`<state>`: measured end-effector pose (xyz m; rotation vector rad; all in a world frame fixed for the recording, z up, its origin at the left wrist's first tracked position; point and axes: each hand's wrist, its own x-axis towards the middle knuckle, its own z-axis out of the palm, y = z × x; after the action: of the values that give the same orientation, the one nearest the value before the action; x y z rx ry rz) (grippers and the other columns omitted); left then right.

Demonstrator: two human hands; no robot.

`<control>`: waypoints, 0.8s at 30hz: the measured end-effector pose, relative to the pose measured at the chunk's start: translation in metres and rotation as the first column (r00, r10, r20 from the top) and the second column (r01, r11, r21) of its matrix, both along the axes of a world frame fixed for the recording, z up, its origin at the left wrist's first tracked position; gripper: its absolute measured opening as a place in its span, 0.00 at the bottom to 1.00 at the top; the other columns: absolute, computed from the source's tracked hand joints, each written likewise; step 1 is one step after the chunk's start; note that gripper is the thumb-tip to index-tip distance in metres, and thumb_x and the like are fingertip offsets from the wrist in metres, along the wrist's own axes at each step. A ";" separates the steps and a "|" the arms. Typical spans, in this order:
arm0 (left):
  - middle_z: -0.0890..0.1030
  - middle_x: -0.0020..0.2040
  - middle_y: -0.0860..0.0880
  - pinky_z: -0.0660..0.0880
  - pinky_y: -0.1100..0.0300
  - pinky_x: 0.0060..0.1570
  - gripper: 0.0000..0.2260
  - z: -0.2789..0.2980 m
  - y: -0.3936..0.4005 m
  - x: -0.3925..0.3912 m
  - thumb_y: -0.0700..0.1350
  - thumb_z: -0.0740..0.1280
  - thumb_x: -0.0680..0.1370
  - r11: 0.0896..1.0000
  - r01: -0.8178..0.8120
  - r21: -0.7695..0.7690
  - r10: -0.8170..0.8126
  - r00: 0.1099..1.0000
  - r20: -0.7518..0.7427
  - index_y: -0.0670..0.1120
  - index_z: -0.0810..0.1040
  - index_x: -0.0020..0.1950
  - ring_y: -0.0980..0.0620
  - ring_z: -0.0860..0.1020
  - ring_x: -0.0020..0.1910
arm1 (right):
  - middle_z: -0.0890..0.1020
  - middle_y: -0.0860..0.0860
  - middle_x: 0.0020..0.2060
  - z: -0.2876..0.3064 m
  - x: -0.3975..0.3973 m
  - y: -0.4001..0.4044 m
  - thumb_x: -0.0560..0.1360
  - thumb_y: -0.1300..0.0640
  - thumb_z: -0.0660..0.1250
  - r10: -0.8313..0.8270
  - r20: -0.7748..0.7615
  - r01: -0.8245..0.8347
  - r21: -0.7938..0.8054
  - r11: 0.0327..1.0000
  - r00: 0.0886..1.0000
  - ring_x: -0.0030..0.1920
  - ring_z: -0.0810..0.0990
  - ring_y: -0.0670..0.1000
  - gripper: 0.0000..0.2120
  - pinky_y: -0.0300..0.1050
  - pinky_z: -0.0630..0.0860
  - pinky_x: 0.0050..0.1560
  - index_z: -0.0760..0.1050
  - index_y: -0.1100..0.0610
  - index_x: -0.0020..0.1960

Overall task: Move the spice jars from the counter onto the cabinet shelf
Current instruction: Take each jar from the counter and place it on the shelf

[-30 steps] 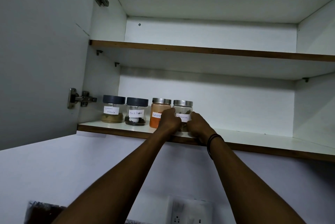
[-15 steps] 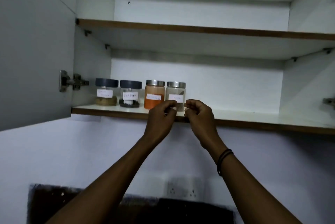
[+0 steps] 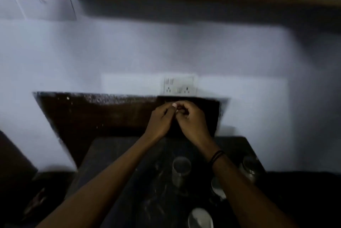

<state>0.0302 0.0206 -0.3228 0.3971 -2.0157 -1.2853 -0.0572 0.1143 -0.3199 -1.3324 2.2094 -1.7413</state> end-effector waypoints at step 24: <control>0.81 0.56 0.40 0.79 0.51 0.47 0.14 -0.215 0.038 0.006 0.49 0.58 0.83 0.852 -0.071 0.519 -0.248 0.818 0.519 0.46 0.72 0.66 0.46 0.81 0.47 | 0.61 0.59 0.69 -0.239 0.049 0.059 0.77 0.49 0.66 -0.177 0.151 0.050 0.609 0.791 0.972 0.61 0.73 0.56 0.37 0.44 0.74 0.53 0.48 0.51 0.77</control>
<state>0.0360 0.0590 -0.5381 1.0660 -2.1393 -1.9624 -0.0081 0.1733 -0.5586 -0.8417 2.4480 -0.9719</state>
